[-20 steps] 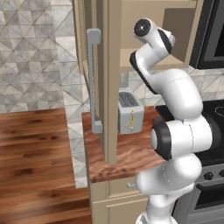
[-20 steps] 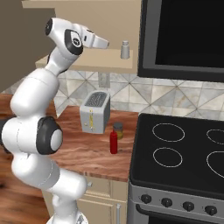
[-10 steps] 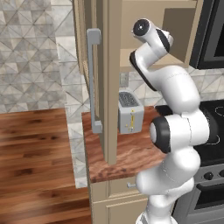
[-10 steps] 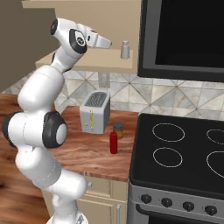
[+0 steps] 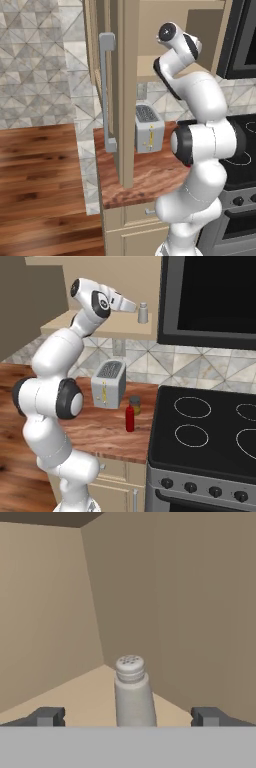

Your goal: Collect the turmeric, ketchup, and shaker from the cabinet and place them next to the stove.

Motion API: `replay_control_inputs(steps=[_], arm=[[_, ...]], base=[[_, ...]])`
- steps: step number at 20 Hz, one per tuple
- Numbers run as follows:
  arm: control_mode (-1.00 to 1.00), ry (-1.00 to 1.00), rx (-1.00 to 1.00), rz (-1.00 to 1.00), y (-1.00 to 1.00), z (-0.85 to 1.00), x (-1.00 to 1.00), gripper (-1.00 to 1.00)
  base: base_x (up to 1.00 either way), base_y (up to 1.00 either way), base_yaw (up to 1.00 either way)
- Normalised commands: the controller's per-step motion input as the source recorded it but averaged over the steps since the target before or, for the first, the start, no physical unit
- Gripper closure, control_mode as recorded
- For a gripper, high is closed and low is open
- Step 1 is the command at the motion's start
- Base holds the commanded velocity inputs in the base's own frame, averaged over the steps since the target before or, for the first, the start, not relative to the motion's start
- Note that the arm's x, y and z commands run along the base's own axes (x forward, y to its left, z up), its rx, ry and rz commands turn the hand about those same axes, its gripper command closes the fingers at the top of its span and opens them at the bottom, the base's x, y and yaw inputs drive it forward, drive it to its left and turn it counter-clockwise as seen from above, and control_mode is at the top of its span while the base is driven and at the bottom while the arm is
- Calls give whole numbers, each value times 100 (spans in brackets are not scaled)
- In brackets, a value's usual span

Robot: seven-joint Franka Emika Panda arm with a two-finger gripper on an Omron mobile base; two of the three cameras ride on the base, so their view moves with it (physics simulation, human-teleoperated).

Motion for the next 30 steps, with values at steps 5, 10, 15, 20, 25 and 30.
replay_control_inputs(steps=[5, 10, 15, 20, 25, 30], arm=[[-100, 0, 1, 0, -31, -6, 15, -100], [-100, 0, 0, 0, -17, -11, 14, -100], [-100, 0, 0, 0, -8, -11, 14, -100], [-100, 1, 0, 0, -5, -12, 16, -100], [-100, 1, 0, 0, -7, -13, 17, -100], [-100, 1, 0, 0, -9, -14, 17, -100]], base=[[0, 0, 0], [0, 0, 0], [0, 0, 0], [0, 0, 0], [0, 0, 0], [0, 0, 0]])
